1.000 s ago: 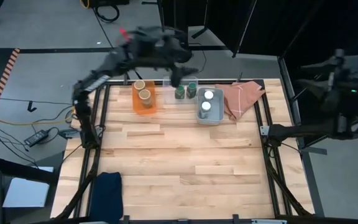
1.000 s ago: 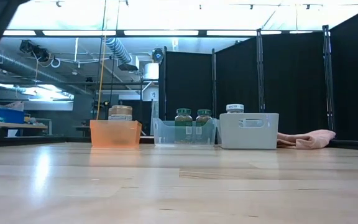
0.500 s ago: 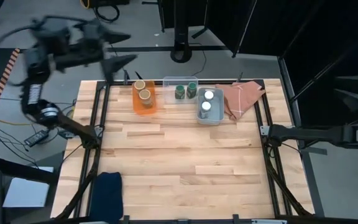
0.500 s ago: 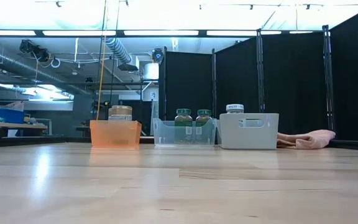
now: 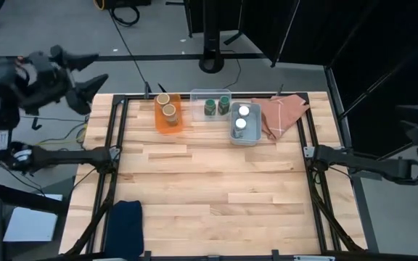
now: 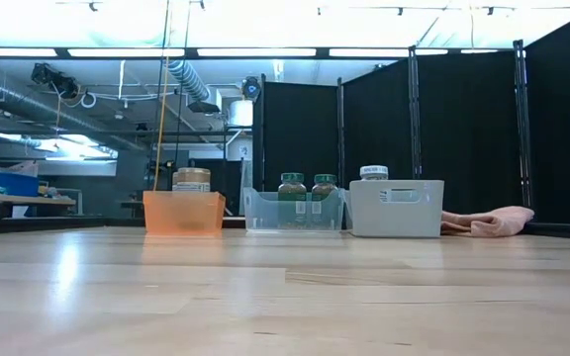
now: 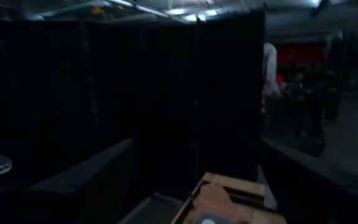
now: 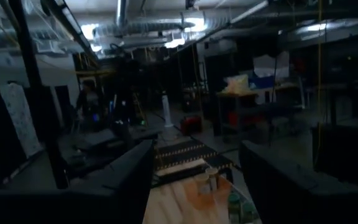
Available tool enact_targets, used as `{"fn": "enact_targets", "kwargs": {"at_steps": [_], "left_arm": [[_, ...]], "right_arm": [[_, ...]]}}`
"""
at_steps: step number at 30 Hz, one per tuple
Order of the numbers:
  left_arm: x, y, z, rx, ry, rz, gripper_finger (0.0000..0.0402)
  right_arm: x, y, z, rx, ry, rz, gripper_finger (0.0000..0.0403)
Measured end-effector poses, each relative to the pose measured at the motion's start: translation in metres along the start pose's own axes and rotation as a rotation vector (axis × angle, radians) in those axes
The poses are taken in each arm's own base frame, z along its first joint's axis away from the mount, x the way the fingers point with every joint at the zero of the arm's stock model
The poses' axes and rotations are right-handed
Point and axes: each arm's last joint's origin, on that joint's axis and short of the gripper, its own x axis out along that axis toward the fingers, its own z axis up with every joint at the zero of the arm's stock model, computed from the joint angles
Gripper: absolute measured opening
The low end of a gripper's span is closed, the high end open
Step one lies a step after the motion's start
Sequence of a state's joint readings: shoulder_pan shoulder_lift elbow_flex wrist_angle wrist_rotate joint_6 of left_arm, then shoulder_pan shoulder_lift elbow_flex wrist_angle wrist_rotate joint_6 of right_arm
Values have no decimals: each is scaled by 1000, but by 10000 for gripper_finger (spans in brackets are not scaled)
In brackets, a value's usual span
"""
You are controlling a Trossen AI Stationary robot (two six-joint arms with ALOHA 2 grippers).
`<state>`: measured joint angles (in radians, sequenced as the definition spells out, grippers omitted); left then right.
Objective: Sort spices by type
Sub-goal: Return to Home Position
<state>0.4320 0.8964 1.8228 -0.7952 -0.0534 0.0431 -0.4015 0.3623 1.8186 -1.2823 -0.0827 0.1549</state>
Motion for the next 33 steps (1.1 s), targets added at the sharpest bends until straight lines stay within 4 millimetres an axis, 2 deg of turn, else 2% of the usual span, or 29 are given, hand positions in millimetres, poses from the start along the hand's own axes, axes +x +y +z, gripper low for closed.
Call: {"fn": "enact_targets", "kwargs": {"at_steps": [3,10,17,19,23,25,33], "left_arm": [[-16,1,-28,-48,-50,45,347],[-38,0,-116,-171,-104,117,347],[-51,-2,-183,-263,-149,117,347],[-53,-2,-195,-291,-152,115,347],[-56,-3,-215,-318,-141,95,347],[-56,-4,-221,-322,-138,76,347],[-56,-6,-235,-330,-112,24,347]], "right_arm": [[12,-2,-11,4,20,25,244],[27,-6,-35,29,7,76,243],[39,-6,-69,22,-136,237,243],[42,-8,-84,51,-150,250,242],[69,-13,-102,118,-27,227,245],[81,-14,-103,103,-57,265,245],[119,-20,-136,125,-42,380,243]]}}
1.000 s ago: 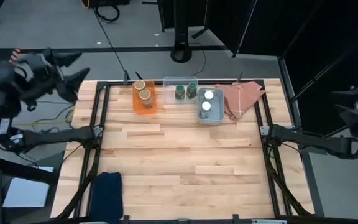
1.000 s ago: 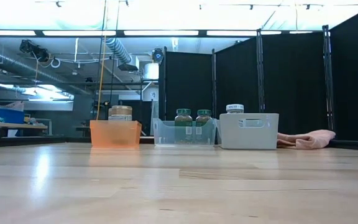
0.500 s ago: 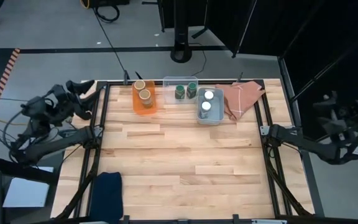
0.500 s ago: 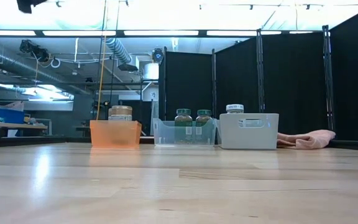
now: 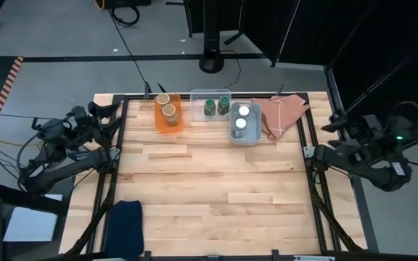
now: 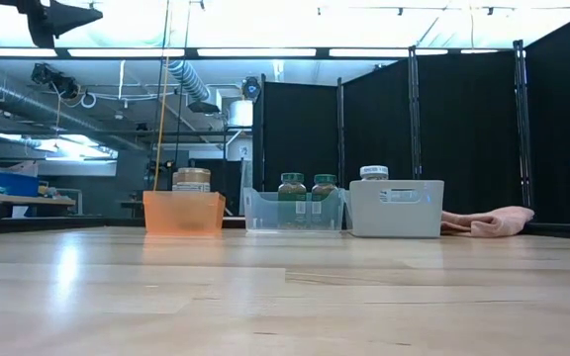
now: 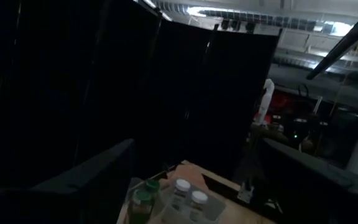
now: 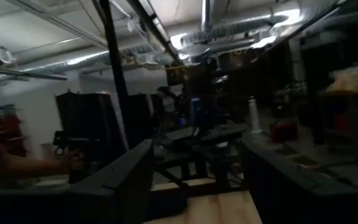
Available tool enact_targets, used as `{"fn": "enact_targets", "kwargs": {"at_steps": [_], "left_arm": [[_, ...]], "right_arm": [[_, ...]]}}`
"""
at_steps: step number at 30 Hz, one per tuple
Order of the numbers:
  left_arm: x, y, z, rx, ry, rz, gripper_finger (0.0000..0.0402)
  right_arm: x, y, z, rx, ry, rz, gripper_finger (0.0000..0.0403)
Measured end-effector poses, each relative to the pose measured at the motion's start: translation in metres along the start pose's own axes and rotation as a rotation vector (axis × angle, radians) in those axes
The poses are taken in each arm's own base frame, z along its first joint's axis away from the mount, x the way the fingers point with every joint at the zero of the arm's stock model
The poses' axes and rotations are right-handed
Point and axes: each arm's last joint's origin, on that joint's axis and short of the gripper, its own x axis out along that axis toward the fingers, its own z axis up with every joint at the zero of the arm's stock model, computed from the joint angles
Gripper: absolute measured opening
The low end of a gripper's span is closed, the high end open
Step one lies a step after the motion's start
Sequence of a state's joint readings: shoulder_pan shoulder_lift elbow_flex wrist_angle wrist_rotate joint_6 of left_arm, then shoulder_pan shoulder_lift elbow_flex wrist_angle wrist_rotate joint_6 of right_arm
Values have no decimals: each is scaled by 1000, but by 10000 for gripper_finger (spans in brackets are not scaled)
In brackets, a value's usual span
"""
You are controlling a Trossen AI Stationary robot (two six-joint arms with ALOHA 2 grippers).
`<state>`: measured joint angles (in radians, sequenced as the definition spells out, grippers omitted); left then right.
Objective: Sort spices by type
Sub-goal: Return to Home Position
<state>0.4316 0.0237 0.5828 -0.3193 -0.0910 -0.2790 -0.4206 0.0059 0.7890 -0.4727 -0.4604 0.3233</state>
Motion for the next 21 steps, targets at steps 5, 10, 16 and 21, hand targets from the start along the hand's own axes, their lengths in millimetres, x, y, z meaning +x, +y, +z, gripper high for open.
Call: {"fn": "enact_targets", "kwargs": {"at_steps": [5,10,16,21], "left_arm": [[4,2,-9,-12,32,3,347],[12,5,-28,-47,83,-34,347],[21,8,-45,-66,65,-71,347],[28,13,-64,-75,66,-70,347]], "right_arm": [[21,-16,-23,50,-14,81,246],[37,-35,-53,93,-21,109,243],[48,-48,-81,58,-76,176,246],[51,-56,-102,83,-62,206,243]]}}
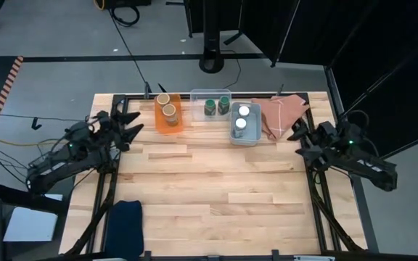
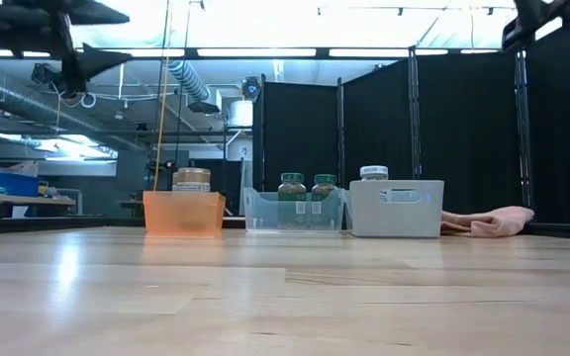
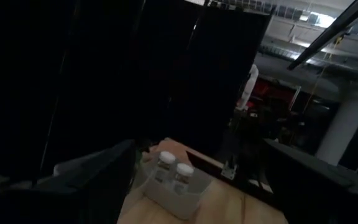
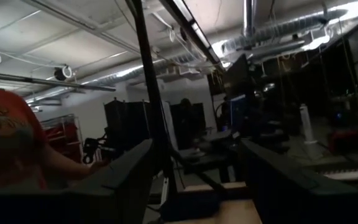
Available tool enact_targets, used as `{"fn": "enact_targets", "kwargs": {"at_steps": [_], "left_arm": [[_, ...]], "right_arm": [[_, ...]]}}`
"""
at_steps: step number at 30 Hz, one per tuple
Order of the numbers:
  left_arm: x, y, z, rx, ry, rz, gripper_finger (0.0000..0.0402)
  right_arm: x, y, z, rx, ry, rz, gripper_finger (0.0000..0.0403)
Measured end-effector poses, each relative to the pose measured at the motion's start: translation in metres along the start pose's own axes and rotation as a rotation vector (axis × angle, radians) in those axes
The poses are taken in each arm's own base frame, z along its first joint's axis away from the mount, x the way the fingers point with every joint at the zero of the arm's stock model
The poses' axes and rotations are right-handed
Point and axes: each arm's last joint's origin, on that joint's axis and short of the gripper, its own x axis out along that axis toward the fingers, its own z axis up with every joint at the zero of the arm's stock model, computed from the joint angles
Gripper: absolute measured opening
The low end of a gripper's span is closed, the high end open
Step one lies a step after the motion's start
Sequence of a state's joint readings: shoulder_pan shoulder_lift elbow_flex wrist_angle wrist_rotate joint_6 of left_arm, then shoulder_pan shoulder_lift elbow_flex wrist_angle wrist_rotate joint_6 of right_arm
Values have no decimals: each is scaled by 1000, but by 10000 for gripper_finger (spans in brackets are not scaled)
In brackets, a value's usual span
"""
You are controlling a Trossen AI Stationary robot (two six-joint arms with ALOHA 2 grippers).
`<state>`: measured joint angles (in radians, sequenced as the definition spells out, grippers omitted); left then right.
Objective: Sort spices by type
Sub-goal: Return to Home Position
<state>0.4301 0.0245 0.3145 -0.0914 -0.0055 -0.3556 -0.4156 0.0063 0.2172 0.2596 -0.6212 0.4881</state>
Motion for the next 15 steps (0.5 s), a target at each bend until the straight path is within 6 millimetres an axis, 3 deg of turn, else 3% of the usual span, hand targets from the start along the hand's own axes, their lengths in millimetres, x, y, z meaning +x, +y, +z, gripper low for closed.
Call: {"fn": "enact_targets", "kwargs": {"at_steps": [15], "left_arm": [[13,12,-67,-45,46,-106,347]], "right_arm": [[-1,-16,-55,40,10,-6,243]]}}
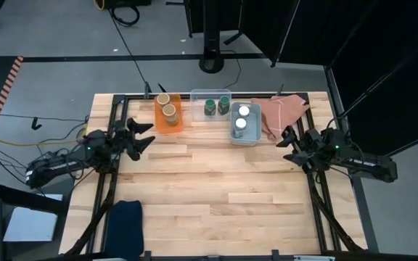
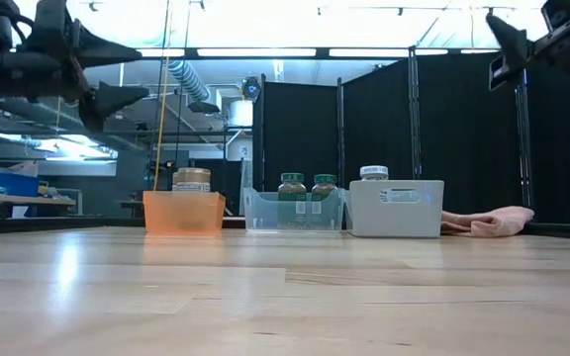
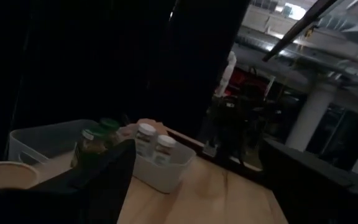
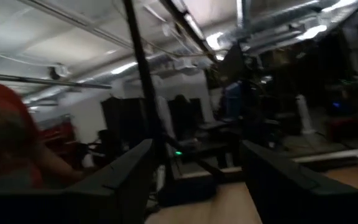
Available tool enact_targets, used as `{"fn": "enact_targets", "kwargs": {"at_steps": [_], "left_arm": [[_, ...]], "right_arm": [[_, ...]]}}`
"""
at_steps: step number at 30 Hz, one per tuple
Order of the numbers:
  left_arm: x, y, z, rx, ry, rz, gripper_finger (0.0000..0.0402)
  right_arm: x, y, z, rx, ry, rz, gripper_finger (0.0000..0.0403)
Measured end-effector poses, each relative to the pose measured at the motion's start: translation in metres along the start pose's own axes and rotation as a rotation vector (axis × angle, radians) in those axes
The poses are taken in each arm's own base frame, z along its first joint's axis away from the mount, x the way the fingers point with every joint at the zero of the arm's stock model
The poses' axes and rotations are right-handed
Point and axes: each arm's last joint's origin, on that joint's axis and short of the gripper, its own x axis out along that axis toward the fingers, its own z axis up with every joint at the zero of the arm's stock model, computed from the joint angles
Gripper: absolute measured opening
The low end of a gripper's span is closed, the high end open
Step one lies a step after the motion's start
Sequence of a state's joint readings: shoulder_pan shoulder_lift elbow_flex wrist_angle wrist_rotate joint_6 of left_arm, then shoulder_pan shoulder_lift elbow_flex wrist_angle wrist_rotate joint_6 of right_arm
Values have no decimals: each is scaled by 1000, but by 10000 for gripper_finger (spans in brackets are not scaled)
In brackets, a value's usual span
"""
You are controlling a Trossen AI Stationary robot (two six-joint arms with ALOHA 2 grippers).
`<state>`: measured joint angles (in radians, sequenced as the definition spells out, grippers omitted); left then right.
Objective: Sort spices by type
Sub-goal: Return to Home Position
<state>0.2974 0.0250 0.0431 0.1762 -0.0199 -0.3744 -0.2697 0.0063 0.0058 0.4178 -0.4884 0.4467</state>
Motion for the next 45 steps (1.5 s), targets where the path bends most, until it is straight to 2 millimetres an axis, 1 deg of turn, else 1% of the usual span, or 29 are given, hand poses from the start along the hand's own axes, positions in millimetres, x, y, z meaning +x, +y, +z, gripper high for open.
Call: {"fn": "enact_targets", "kwargs": {"at_steps": [2,7,10,12,15,18,20,23,29,37,45], "left_arm": [[0,2,-7,-8,-16,2,347],[0,1,-11,27,-6,74,347],[0,2,-12,71,-9,122,347],[0,2,-13,97,2,122,347],[0,3,-16,98,36,132,347],[-1,5,-21,82,89,163,347],[-1,7,-23,68,107,188,347],[-1,7,-23,66,103,201,347],[-2,7,-23,71,97,212,347],[-1,7,-23,68,101,199,347],[-1,7,-23,67,103,193,347]], "right_arm": [[1,-1,-3,-2,9,-40,244],[1,-3,-9,-25,45,-110,246],[0,-5,-16,-37,113,-127,245],[-1,-8,-22,-12,173,-155,243],[-2,-11,-26,20,192,-254,243],[-3,-15,-26,-33,184,-354,246],[-3,-15,-26,-89,182,-373,246],[-3,-15,-26,-138,190,-375,245],[-4,-14,-32,-121,266,-295,243],[-3,-13,-30,-163,260,-249,246],[-3,-12,-31,-132,272,-226,243]]}}
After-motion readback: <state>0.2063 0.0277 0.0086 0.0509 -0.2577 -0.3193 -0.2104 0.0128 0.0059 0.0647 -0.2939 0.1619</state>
